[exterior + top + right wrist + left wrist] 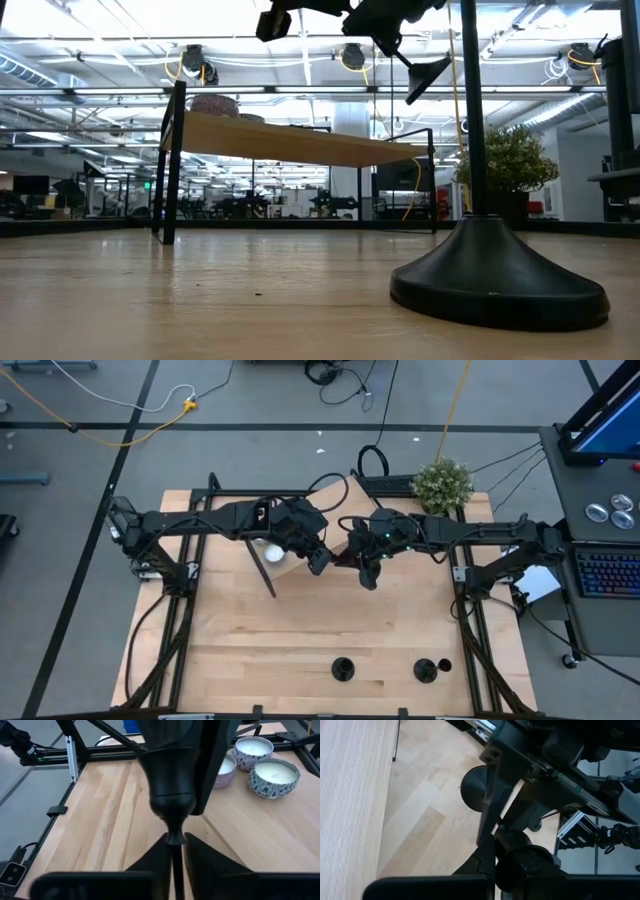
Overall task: Pick & Place candle stick holders
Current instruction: Put the left black candle holder on the shelf
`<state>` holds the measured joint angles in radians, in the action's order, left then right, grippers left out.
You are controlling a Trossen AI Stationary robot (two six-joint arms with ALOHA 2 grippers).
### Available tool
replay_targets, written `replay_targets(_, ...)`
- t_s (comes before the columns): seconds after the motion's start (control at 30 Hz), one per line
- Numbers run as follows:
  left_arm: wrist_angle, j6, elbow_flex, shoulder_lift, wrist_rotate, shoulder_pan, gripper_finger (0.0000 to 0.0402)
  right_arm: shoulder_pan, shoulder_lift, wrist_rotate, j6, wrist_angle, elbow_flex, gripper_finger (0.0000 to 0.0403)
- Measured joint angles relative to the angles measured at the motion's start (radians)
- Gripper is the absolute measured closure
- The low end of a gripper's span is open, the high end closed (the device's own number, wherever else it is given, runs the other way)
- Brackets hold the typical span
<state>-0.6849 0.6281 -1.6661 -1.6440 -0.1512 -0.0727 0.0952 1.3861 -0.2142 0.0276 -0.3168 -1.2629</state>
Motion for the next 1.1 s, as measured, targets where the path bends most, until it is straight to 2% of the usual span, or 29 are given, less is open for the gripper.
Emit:
replay_targets(0.1, 0.0, 0.0, 0.0, 0.0, -0.005, 0.0, 0.0386, 0.0, 0.0, -0.003, -0.024, 0.001, 0.0, 0.0393)
replay_targets(0.37, 0.0, -0.003, 0.0, 0.0, -0.013, -0.008, 0.0384, 0.0, 0.0, 0.005, -0.028, -0.001, 0.0, 0.0397)
replay_targets(0.43, 0.001, -0.01, 0.0, 0.0, -0.014, -0.008, 0.0366, 0.001, 0.0, 0.007, -0.026, -0.001, 0.0, 0.0398)
replay_targets(0.67, -0.009, -0.063, 0.002, 0.025, -0.027, -0.035, 0.0248, 0.006, -0.007, 0.062, -0.037, -0.001, 0.0, 0.0399)
replay_targets(0.8, -0.036, -0.078, 0.002, 0.067, -0.04, -0.055, 0.02, 0.015, -0.007, 0.074, -0.035, -0.003, 0.0, 0.0399)
replay_targets(1.0, -0.072, -0.107, -0.001, 0.153, -0.037, -0.083, 0.0172, 0.044, -0.006, 0.164, -0.029, 0.017, 0.0, 0.0399)
replay_targets(1.1, -0.127, -0.17, 0.002, 0.208, 0.021, -0.08, 0.0171, 0.075, -0.007, 0.185, -0.04, 0.101, 0.002, 0.0399)
